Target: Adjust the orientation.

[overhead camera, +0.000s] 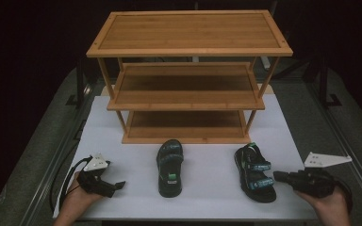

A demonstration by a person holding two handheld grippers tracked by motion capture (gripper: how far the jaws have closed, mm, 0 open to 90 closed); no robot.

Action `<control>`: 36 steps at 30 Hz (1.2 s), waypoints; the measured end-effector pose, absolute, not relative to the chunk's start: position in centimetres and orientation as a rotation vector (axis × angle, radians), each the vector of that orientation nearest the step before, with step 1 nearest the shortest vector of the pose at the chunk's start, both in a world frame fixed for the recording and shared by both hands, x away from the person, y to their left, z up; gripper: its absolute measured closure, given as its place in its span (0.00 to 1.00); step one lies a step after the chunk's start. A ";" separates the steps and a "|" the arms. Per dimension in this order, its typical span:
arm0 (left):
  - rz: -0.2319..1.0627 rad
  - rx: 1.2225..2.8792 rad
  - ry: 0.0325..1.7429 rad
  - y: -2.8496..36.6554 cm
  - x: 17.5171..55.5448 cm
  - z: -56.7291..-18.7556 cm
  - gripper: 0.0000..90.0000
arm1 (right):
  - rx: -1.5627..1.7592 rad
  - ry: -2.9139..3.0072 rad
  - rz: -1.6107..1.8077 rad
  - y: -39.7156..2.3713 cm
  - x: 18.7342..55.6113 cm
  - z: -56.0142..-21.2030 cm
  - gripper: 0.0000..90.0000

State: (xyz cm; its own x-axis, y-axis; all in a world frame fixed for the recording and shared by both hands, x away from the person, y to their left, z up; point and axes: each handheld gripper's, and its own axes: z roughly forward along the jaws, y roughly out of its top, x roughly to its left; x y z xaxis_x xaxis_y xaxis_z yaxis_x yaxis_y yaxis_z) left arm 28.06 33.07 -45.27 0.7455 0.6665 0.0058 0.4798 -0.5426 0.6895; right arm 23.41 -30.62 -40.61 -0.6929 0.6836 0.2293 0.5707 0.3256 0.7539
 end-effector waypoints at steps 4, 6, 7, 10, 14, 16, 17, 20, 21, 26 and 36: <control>0.351 2.253 0.857 33.1 28.1 -45.3 0.00 | 1.162 2.485 1.275 -30.5 22.0 -41.7 0.99; 0.351 2.253 0.857 33.1 28.1 -45.3 0.00 | 1.167 2.484 1.265 -30.7 21.5 -42.1 0.99; 0.351 2.252 0.857 33.1 28.1 -45.3 0.00 | 1.177 2.482 1.269 -30.8 21.4 -42.3 0.99; 0.351 2.253 0.857 33.1 28.1 -45.3 0.00 | 1.190 2.510 1.263 -30.8 21.3 -43.0 0.99; 0.351 2.253 0.857 33.1 28.1 -45.3 0.00 | 1.160 2.547 1.294 -30.0 21.1 -43.3 1.00; 0.351 2.253 0.857 33.1 28.1 -45.3 0.00 | 1.132 2.567 1.292 -29.5 21.0 -43.3 1.00; 0.350 2.253 0.857 33.1 28.1 -45.3 0.00 | 1.117 2.574 1.301 -29.2 21.0 -43.3 1.00; 0.350 2.253 0.857 33.1 28.1 -45.3 0.00 | 1.065 2.603 1.323 -28.1 21.1 -43.4 1.00; 0.350 2.253 0.857 33.1 28.1 -45.3 0.00 | 1.051 2.612 1.326 -27.6 21.2 -43.5 1.00; 0.349 2.253 0.858 33.1 28.1 -45.3 0.00 | 0.981 2.635 1.338 -25.6 21.5 -43.6 1.00; 0.349 2.253 0.857 33.1 28.1 -45.3 0.00 | 0.919 2.639 1.360 -24.1 21.7 -43.4 1.00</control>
State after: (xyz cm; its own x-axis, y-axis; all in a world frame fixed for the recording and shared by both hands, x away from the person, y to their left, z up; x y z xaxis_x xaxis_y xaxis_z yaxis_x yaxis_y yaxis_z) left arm 28.08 33.07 -45.27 0.7458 0.6661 0.0052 0.4803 -0.5431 0.6887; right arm 21.70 -24.06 -43.39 -0.8248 0.5165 0.2301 0.4872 0.4425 0.7529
